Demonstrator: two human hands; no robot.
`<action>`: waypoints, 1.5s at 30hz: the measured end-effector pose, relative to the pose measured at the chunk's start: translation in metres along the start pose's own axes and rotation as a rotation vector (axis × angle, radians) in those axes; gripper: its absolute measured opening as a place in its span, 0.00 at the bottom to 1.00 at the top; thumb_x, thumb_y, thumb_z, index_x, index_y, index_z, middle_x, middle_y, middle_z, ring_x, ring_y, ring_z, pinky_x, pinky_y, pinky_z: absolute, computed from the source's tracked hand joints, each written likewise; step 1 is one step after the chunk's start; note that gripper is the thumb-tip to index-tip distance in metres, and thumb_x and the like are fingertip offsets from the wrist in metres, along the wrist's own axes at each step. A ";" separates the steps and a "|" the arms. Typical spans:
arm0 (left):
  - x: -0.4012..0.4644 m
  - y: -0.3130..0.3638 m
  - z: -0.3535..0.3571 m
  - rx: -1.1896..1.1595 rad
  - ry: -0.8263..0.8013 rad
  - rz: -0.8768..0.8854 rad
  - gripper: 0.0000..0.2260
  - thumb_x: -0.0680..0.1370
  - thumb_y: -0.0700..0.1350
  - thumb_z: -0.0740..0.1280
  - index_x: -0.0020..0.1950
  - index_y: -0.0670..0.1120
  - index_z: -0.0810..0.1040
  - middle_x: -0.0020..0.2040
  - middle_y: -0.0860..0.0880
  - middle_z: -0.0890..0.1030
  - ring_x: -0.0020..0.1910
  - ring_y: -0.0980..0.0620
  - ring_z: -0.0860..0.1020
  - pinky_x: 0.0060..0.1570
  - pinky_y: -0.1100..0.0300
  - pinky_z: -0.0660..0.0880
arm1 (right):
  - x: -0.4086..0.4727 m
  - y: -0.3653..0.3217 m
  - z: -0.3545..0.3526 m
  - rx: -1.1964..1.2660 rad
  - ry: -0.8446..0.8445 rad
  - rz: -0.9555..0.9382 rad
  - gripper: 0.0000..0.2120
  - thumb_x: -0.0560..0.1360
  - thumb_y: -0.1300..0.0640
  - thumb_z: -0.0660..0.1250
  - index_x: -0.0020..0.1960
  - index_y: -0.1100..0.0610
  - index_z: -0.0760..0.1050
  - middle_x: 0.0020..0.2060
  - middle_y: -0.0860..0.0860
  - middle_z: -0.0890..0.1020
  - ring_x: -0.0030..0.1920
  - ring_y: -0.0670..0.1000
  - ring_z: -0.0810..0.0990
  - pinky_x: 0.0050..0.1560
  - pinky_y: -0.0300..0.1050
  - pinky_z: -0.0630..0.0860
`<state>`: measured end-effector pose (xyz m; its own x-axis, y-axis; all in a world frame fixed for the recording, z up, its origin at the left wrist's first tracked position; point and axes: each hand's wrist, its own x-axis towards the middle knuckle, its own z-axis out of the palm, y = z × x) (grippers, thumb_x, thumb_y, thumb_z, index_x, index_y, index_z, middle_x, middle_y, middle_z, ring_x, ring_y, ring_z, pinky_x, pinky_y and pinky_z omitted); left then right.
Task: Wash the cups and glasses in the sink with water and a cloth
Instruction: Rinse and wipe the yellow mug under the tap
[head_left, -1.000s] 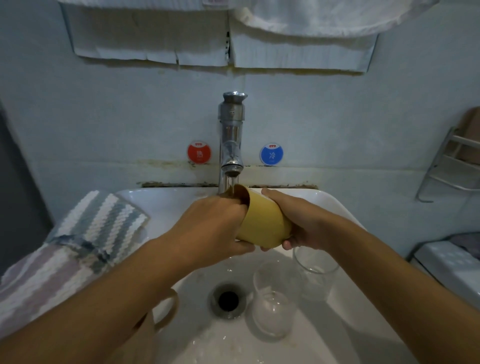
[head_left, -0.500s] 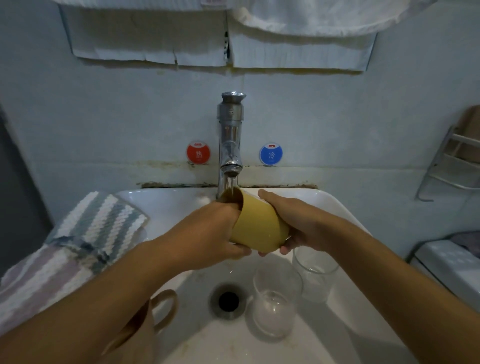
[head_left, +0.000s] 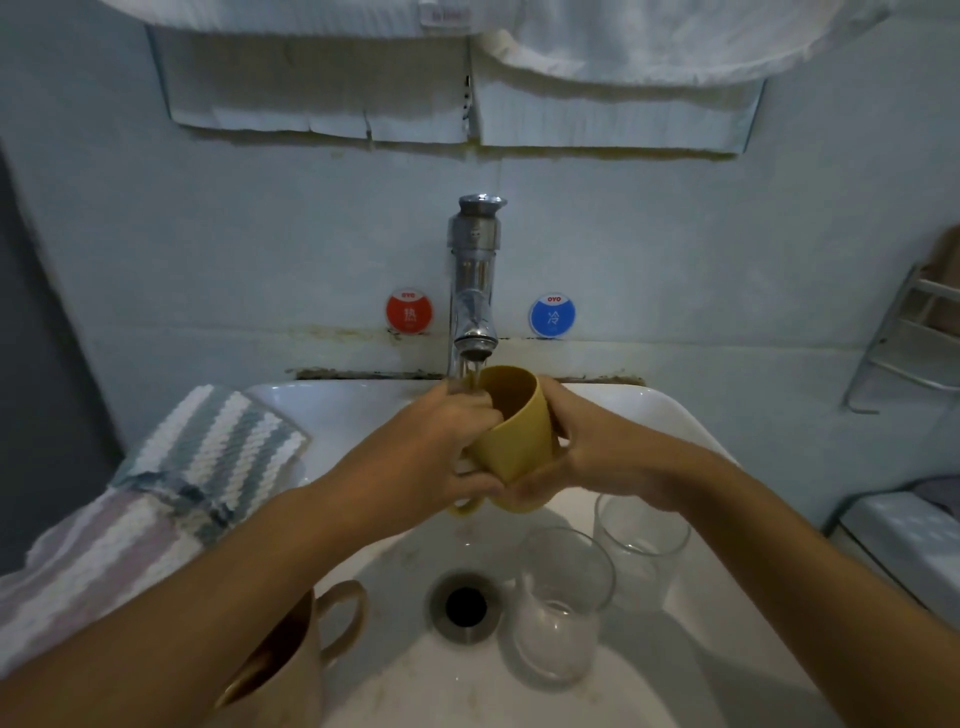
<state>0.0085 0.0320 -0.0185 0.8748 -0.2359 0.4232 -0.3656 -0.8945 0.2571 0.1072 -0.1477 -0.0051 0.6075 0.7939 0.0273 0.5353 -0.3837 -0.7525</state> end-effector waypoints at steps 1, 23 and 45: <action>0.000 0.001 -0.001 0.023 0.016 0.000 0.18 0.72 0.54 0.74 0.59 0.51 0.76 0.59 0.55 0.78 0.58 0.60 0.69 0.60 0.55 0.72 | 0.001 0.001 0.004 0.005 0.019 -0.010 0.39 0.67 0.57 0.80 0.70 0.42 0.64 0.61 0.42 0.75 0.58 0.47 0.76 0.54 0.43 0.80; 0.009 0.019 -0.070 0.073 0.482 -0.110 0.26 0.79 0.43 0.65 0.75 0.57 0.62 0.57 0.54 0.73 0.46 0.56 0.76 0.38 0.63 0.77 | 0.003 -0.003 0.015 -0.075 0.082 -0.135 0.39 0.61 0.49 0.83 0.66 0.40 0.66 0.59 0.38 0.76 0.58 0.43 0.77 0.56 0.44 0.80; 0.006 0.027 -0.065 0.359 0.660 -0.139 0.21 0.82 0.49 0.53 0.74 0.49 0.69 0.70 0.51 0.74 0.65 0.52 0.71 0.61 0.56 0.69 | 0.006 0.003 0.019 -0.336 0.177 -0.190 0.43 0.60 0.45 0.83 0.68 0.38 0.63 0.62 0.38 0.72 0.61 0.45 0.71 0.59 0.44 0.74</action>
<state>-0.0170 0.0307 0.0476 0.4928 0.0628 0.8678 -0.0414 -0.9946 0.0954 0.1011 -0.1351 -0.0196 0.5555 0.7832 0.2793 0.7911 -0.3944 -0.4675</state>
